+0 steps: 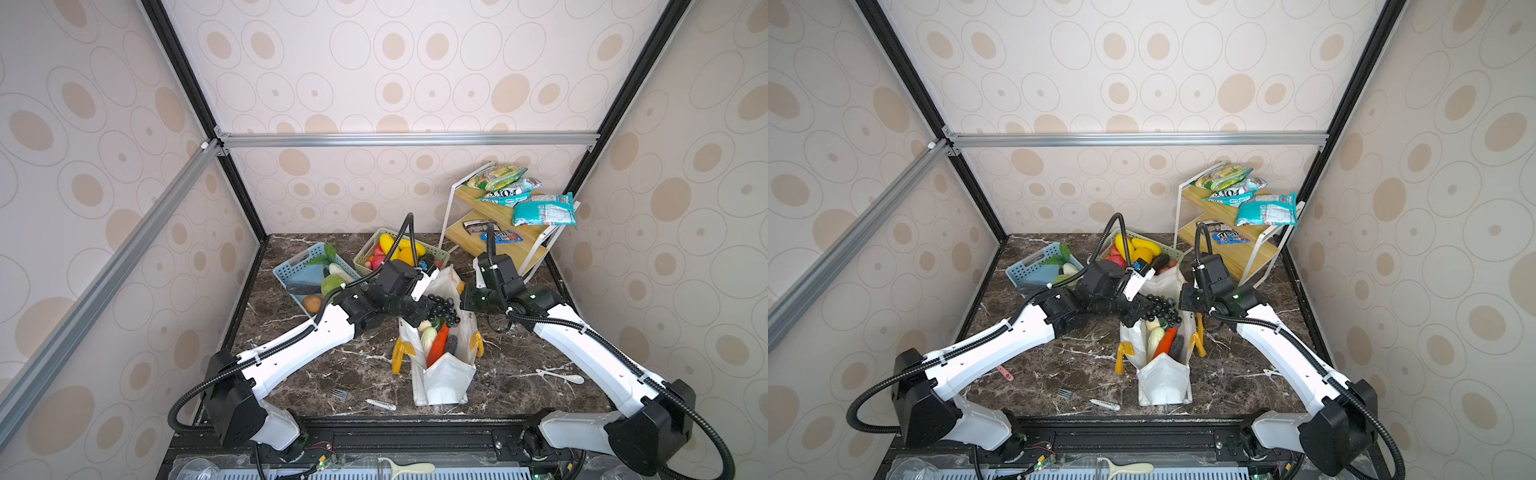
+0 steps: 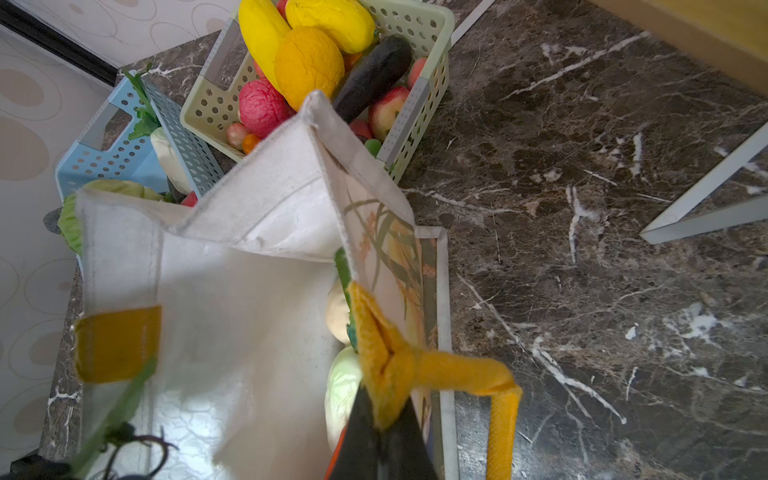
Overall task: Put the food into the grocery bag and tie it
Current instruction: 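Carry the black grapes with the left gripper over the white bag, then lower the grapes into the bag and open the left gripper, then move the left gripper down to the bag's yellow handle nearest it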
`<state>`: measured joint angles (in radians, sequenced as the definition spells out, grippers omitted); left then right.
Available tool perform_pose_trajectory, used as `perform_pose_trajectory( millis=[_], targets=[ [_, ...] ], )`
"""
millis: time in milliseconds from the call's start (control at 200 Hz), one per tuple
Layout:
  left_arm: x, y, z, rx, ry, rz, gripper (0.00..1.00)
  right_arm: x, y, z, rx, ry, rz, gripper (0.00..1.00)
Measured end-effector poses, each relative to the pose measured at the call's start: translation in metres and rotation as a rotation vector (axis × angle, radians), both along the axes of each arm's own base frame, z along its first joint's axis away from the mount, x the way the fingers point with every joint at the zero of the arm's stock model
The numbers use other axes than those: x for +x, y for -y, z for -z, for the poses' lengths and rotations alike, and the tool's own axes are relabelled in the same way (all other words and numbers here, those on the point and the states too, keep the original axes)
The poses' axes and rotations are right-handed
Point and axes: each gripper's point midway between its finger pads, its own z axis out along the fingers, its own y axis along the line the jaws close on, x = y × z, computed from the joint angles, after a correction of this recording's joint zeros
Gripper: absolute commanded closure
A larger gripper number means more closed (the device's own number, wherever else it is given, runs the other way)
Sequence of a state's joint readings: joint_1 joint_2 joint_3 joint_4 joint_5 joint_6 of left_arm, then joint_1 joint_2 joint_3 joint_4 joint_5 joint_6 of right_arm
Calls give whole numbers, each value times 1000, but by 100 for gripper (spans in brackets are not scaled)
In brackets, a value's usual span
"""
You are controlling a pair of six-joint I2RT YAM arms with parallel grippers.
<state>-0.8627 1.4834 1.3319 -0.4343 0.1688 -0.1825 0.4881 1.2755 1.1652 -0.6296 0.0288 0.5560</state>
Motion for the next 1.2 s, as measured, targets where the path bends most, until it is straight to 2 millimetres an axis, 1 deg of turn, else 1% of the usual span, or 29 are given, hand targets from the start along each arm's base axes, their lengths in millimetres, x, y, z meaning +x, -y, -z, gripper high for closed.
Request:
perform_pose_trajectory(
  millis=[155,325,460,505,570,685,730,805,945,1040,1110,1145,1200],
  targets=[
    [-5,11,16,41,-17,26,71,1,2,0,3,-1,5,100],
    [-4,16,27,61,-30,30,70,1,3,-1,8,-2,8,100],
    [-2,19,40,88,-48,31,66,1,6,0,11,-2,12,99],
    [-1,20,46,99,-55,30,62,0,7,0,12,-2,13,100],
    [1,21,53,117,-63,21,51,-1,8,1,12,-4,15,100],
    [10,19,56,143,-56,-22,34,0,9,2,14,-5,17,100],
    [12,18,52,144,-50,-40,30,0,8,2,16,-5,17,100],
    [17,19,41,127,-40,-67,28,0,9,3,19,-5,17,100],
    [24,28,8,49,-12,-84,27,0,13,4,22,-5,25,99],
    [31,26,-11,-3,-3,-104,26,-1,16,5,25,-2,34,99],
    [38,18,-23,-43,-2,-131,26,-1,19,7,27,-3,41,99],
    [45,9,-31,-67,-2,-158,26,-1,21,8,28,-4,44,99],
    [60,-10,-42,-115,1,-215,28,0,23,9,27,-4,50,99]
  ],
)
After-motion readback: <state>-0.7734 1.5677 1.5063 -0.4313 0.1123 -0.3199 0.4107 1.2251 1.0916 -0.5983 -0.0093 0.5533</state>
